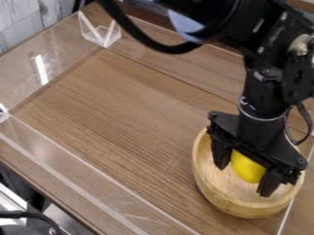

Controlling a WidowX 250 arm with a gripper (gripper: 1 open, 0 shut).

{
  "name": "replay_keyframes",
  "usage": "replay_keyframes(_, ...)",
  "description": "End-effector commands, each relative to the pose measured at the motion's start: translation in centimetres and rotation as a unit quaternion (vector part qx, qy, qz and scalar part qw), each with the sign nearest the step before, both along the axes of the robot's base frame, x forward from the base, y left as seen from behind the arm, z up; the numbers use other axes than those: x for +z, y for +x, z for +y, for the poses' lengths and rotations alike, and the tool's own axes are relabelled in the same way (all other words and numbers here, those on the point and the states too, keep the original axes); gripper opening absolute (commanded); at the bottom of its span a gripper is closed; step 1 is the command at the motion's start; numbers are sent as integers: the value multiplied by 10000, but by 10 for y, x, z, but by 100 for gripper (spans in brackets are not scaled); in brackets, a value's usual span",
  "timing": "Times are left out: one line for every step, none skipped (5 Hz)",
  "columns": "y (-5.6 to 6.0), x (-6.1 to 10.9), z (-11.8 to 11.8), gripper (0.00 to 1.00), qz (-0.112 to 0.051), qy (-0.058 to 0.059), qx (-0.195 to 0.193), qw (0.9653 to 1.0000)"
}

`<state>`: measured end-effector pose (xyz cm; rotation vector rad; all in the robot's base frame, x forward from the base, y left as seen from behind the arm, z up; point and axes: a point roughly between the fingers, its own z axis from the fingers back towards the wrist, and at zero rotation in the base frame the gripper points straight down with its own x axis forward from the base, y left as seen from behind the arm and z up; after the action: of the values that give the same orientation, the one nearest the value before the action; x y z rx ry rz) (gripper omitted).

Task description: Put the lemon in the brown bowl

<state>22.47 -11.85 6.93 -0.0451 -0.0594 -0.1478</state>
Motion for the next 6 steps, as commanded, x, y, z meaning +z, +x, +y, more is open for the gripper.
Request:
replay_keyframes(5, 14, 1, 100, -234, -130, 68, 9996)
replay_keyframes(5, 14, 1, 100, -223, -134, 84, 9996)
replay_keyframes(5, 15, 1, 100, -218, -142, 93, 9996)
replay_keyframes(5, 16, 2, 100, -212, -150, 104, 9996)
replay_keyframes(5, 18, 2, 100, -207, -157, 115, 9996)
replay_keyframes(5, 19, 2, 100, -198, -163, 129, 9996)
